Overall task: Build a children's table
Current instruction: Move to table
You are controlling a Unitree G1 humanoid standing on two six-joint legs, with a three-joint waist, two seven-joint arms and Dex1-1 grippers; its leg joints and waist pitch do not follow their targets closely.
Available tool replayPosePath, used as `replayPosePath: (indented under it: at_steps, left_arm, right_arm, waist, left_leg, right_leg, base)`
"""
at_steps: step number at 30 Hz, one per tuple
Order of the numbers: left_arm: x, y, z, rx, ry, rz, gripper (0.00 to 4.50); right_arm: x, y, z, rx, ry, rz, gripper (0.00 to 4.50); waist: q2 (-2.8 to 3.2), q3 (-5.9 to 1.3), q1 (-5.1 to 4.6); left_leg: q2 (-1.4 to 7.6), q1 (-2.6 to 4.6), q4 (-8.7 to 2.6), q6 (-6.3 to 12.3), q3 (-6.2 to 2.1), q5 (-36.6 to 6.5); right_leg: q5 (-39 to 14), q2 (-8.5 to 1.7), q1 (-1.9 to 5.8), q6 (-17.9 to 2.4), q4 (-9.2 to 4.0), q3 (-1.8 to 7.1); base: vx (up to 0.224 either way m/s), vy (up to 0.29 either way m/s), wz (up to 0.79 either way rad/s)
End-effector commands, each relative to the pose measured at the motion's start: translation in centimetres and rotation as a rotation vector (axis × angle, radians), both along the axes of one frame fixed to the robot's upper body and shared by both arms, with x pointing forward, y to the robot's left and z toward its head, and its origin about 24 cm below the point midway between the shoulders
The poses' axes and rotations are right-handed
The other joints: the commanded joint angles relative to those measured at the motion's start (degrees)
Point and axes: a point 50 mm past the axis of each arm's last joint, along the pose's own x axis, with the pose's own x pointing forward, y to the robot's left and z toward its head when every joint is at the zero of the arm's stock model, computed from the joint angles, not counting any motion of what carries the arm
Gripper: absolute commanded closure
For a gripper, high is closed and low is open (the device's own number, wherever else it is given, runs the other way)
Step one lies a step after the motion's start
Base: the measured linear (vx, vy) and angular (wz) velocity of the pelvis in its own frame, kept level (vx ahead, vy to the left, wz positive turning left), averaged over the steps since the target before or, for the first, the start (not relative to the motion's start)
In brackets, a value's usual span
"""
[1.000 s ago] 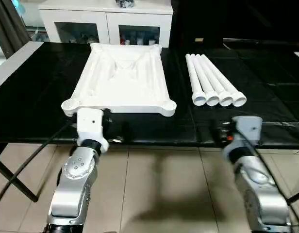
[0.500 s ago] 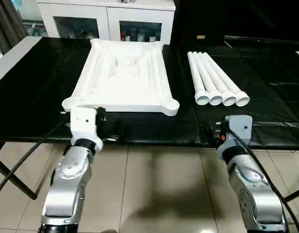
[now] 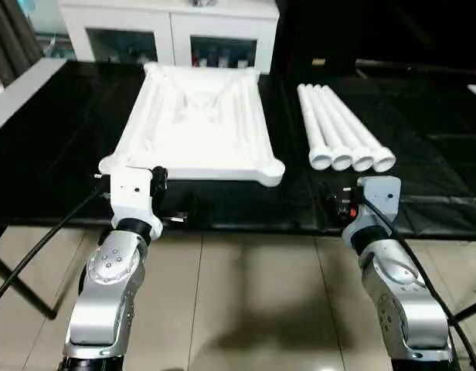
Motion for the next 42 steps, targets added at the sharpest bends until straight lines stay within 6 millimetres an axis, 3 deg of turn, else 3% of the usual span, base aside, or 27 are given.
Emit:
replayPosePath:
  at_steps: [1, 2, 3, 4, 5, 8, 14, 17, 19, 21, 22, 24, 26, 28, 30, 31, 32, 33, 34, 35, 36, 37, 38, 39, 40, 41, 42]
  left_arm:
    - [0.04, -0.42, 0.45, -0.01, -0.013, -0.023, 4.5]
    - [0.04, -0.42, 0.45, -0.01, -0.013, -0.023, 4.5]
    - [0.04, -0.43, 0.45, -0.01, -0.013, -0.025, 4.5]
    - [0.05, -0.44, 0.46, -0.01, -0.013, -0.025, 4.5]
    - [0.06, -0.43, 0.48, -0.01, -0.014, -0.026, 4.5]
    - [0.09, -0.4, 0.54, -0.011, -0.015, -0.024, 4.5]
    - [0.1, -0.37, 0.5, -0.016, -0.014, -0.021, 4.5]
    - [0.13, -0.39, 0.47, -0.017, -0.013, -0.021, 4.5]
    - [0.14, -0.37, 0.41, -0.02, -0.009, -0.02, 4.5]
    - [0.14, -0.36, 0.41, -0.023, -0.008, -0.019, 4.5]
    - [0.17, -0.35, 0.44, -0.025, -0.009, -0.018, 4.5]
    - [0.21, -0.34, 0.47, -0.027, -0.011, -0.017, 4.5]
    - [0.24, -0.33, 0.48, -0.028, -0.011, -0.017, 4.5]
    - [0.27, -0.36, 0.49, -0.028, -0.012, -0.016, 4.5]
    - [0.3, -0.4, 0.5, -0.03, -0.014, -0.017, 4.5]
    - [0.3, -0.44, 0.5, -0.031, -0.014, -0.017, 4.5]
    - [0.3, -0.45, 0.5, -0.031, -0.014, -0.017, 4.5]
    - [0.31, -0.45, 0.5, -0.031, -0.014, -0.017, 4.5]
    - [0.31, -0.45, 0.51, -0.031, -0.014, -0.017, 4.5]
    - [0.33, -0.42, 0.52, -0.032, -0.014, -0.017, 4.5]
    - [0.36, -0.39, 0.54, -0.033, -0.015, -0.016, 4.5]
    - [0.39, -0.36, 0.56, -0.033, -0.015, -0.016, 4.5]
    - [0.41, -0.34, 0.58, -0.034, -0.015, -0.016, 4.5]
    - [0.42, -0.32, 0.6, -0.033, -0.015, -0.016, 4.5]
    - [0.43, -0.32, 0.62, -0.034, -0.015, -0.017, 4.5]
    - [0.43, -0.32, 0.62, -0.034, -0.015, -0.017, 4.5]
    - [0.42, -0.32, 0.6, -0.033, -0.014, -0.017, 4.5]
  right_arm:
    - [0.02, -0.32, 0.43, -0.005, -0.014, -0.015, 1.59]
    - [0.03, -0.28, 0.47, -0.015, -0.02, -0.014, 1.59]
    - [0.04, -0.23, 0.49, -0.021, -0.023, -0.011, 1.59]
    - [0.04, -0.21, 0.49, -0.021, -0.023, -0.009, 1.59]
    - [0.05, -0.17, 0.47, -0.019, -0.022, -0.007, 1.59]
    - [0.03, -0.11, 0.46, -0.013, -0.018, 0.001, 1.59]
    - [0.06, -0.04, 0.48, -0.025, -0.022, 0.007, 1.59]
    - [0.05, -0.1, 0.43, -0.027, -0.019, 0.004, 1.59]
    - [0.08, -0.24, 0.47, -0.037, -0.022, 0.0, 1.59]
    - [0.12, -0.39, 0.56, -0.044, -0.027, -0.008, 1.59]
    - [0.13, -0.45, 0.59, -0.047, -0.028, -0.013, 1.59]
    - [0.12, -0.45, 0.59, -0.045, -0.027, -0.013, 1.59]
    - [0.1, -0.33, 0.62, -0.038, -0.027, -0.004, 1.59]
    - [0.1, -0.25, 0.67, -0.039, -0.03, 0.0, 1.59]
    - [0.09, -0.19, 0.69, -0.043, -0.031, 0.001, 1.59]
    - [0.08, -0.22, 0.67, -0.043, -0.029, 0.001, 1.59]
    - [0.08, -0.24, 0.67, -0.043, -0.028, 0.0, 1.59]
    - [0.06, -0.26, 0.64, -0.041, -0.025, -0.002, 1.59]
    - [0.06, -0.27, 0.64, -0.041, -0.025, -0.002, 1.59]
    - [0.04, -0.27, 0.59, -0.034, -0.02, -0.004, 1.59]
    - [0.04, -0.28, 0.58, -0.031, -0.019, -0.005, 1.59]
    - [0.05, -0.29, 0.58, -0.03, -0.019, -0.006, 1.59]
    - [0.05, -0.3, 0.58, -0.03, -0.019, -0.007, 1.59]
    - [0.04, -0.31, 0.6, -0.031, -0.022, -0.009, 1.59]
    - [0.04, -0.3, 0.62, -0.03, -0.023, -0.009, 1.59]
    - [0.04, -0.3, 0.62, -0.03, -0.023, -0.009, 1.59]
    - [0.03, -0.27, 0.6, -0.03, -0.023, -0.008, 1.59]
  waist:
    - [0.4, -1.85, -0.02]
    - [0.3, -1.97, -0.08]
    - [0.28, -2.34, 0.05]
    - [0.45, -2.46, 0.21]
    - [0.55, -2.86, 0.15]
    - [0.46, -3.45, 0.21]
    - [0.3, -3.82, 0.64]
    - [0.55, -4.09, 0.65]
    - [0.44, -4.71, 0.48]
    - [0.22, -4.68, 0.23]
    - [0.03, -4.47, 0.17]
    - [0.17, -3.93, 0.57]
    - [0.24, -3.8, 0.44]
    - [0.36, -3.98, 0.77]
    - [0.25, -3.85, 1.44]
    - [0.4, -3.74, 1.6]
    - [0.64, -3.7, 1.7]
    - [0.74, -4.07, 0.35]
    - [0.74, -4.07, 0.35]
    - [0.59, -4.04, 0.08]
    - [0.34, -4.0, -0.09]
    - [-1.75, -3.29, 1.75]
    - [-0.88, -2.76, 4.37]
    - [0.18, -2.85, 4.95]
    - [1.06, -3.34, 4.76]
    - [2.51, -4.48, 2.03]
    - [2.33, -5.59, -1.19]
  left_leg:
    - [0.56, 1.79, -4.57, 2.51, 0.32, -28.2]
    - [0.56, 1.89, -4.68, 2.76, 0.36, -27.6]
    - [0.51, 1.4, -5.04, 3.37, 0.41, -24.9]
    - [0.61, 1.73, -5.12, 3.69, 0.51, -24.2]
    - [0.75, 2.11, -5.27, 4.52, 0.58, -22.4]
    - [0.26, 1.51, -4.97, 6.92, 0.83, -15.2]
    - [-1.08, 0.74, -3.59, 11.01, 0.87, -4.2]
    - [-1.25, 1.76, -3.01, 13.53, 0.28, 0.5]
    - [-1.72, 3.02, -2.0, 17.63, -0.64, 6.8]
    - [-2.02, 3.58, -1.17, 20.88, -1.33, 10.5]
    - [-2.35, 3.32, -0.86, 21.53, -1.4, 11.0]
    - [-3.2, 2.51, -0.01, 20.89, -1.37, 10.3]
    - [-2.57, 3.3, -0.34, 20.46, -1.99, 8.7]
    - [-3.41, 2.78, 0.16, 20.18, -2.02, 8.5]
    - [-4.07, 1.7, 0.16, 17.42, -1.87, 5.5]
    - [-4.14, 1.67, 0.06, 16.63, -1.9, 4.8]
    - [-3.55, 2.52, -0.36, 15.4, -2.36, 3.7]
    - [-0.56, 6.08, -1.02, 19.6, -5.38, 8.5]
    - [-0.56, 6.08, -1.02, 19.6, -5.38, 8.5]
    - [0.82, 8.32, -0.48, 24.59, -6.75, 10.6]
    - [1.01, 8.23, -0.3, 26.12, -6.96, 10.5]
    - [-5.4, 1.26, 2.9, 23.12, -2.72, 6.2]
    - [-6.43, -3.22, 4.41, 16.38, -1.81, -1.2]
    - [-4.52, -3.14, 2.99, 9.74, -2.35, -2.5]
    - [-3.25, -1.45, 1.15, 7.55, -2.68, -1.5]
    - [1.08, 5.9, -0.73, 13.96, -7.4, 5.7]
    - [8.11, 13.68, -1.35, 29.46, -13.48, 8.8]
  right_leg:
    - [-32.2, -2.62, 1.54, -4.2, -6.97, 1.18]
    - [-31.3, -2.56, 1.87, -4.5, -6.95, 1.18]
    - [-28.3, -2.49, 2.96, -5.2, -6.69, 1.32]
    - [-26.6, -2.45, 2.9, -5.8, -6.63, 1.36]
    - [-21.7, -2.28, 3.36, -7.6, -6.18, 1.29]
    - [-10.7, -1.91, 4.93, -10.7, -5.15, 1.23]
    - [1.5, -1.15, 7.26, -12.0, -3.81, 1.39]
    - [6.4, -0.35, 7.36, -11.6, -2.78, 1.02]
    - [12.4, 0.66, 7.22, -9.7, -1.41, 0.76]
    - [14.4, 1.17, 6.75, -8.3, -0.67, 0.8]
    - [14.6, 1.28, 6.86, -7.9, -0.59, 1.04]
    - [14.0, 1.11, 7.47, -8.0, -0.87, 1.9]
    - [11.9, 1.1, 7.52, -8.3, -0.84, 1.96]
    - [12.9, 1.52, 8.76, -6.9, -1.18, 2.89]
    - [14.2, 2.07, 10.58, -4.6, -2.07, 3.69]
    - [14.9, 2.28, 10.75, -3.8, -2.16, 3.83]
    - [15.9, 2.69, 10.35, -2.2, -1.8, 3.8]
    - [13.6, 2.79, 6.96, 1.1, 1.33, 2.33]
    - [13.6, 2.79, 6.96, 1.1, 1.33, 2.33]
    - [9.1, 1.36, 4.06, 1.8, 2.22, 2.25]
    - [7.0, 0.59, 3.78, 1.3, 2.17, 2.69]
    - [11.3, 1.41, 11.05, 1.2, -2.07, 6.33]
    - [13.2, -1.55, 14.64, 0.4, -5.08, 10.6]
    - [17.6, 0.33, 14.43, 1.2, -4.59, 9.45]
    - [18.9, 1.88, 13.59, 2.7, -3.25, 7.34]
    - [15.6, 3.75, 6.61, 6.8, 3.42, 1.93]
    - [-5.4, -1.2, -3.71, 5.7, 8.62, 0.81]
  base:
    - [0.0, 0.0, 0.0]
    - [0.051, 0.003, -0.03]
    - [0.058, 0.009, 0.01]
    - [0.058, 0.009, 0.01]
    - [0.066, 0.012, 0.03]
    - [0.083, 0.013, 0.02]
    - [0.096, 0.014, 0.03]
    - [0.109, 0.009, 0.06]
    - [0.108, 0.007, 0.09]
    - [0.097, -0.007, 0.13]
    - [0.093, -0.011, 0.13]
    - [0.074, -0.015, 0.17]
    - [0.065, -0.025, 0.2]
    - [0.053, -0.044, 0.16]
    - [0.035, -0.038, 0.18]
    - [0.034, -0.038, 0.19]
    - [0.045, -0.028, 0.22]
    - [0.053, -0.045, 0.11]
    - [0.053, -0.045, 0.11]
    - [0.024, -0.056, 0.05]
    - [0.0, 0.0, 0.0]
    - [0.0, 0.0, 0.0]
    - [0.059, 0.044, 0.27]
    - [0.067, 0.042, 0.32]
    - [0.067, 0.042, 0.32]
    - [0.114, -0.058, 0.09]
    - [0.117, -0.116, -0.11]
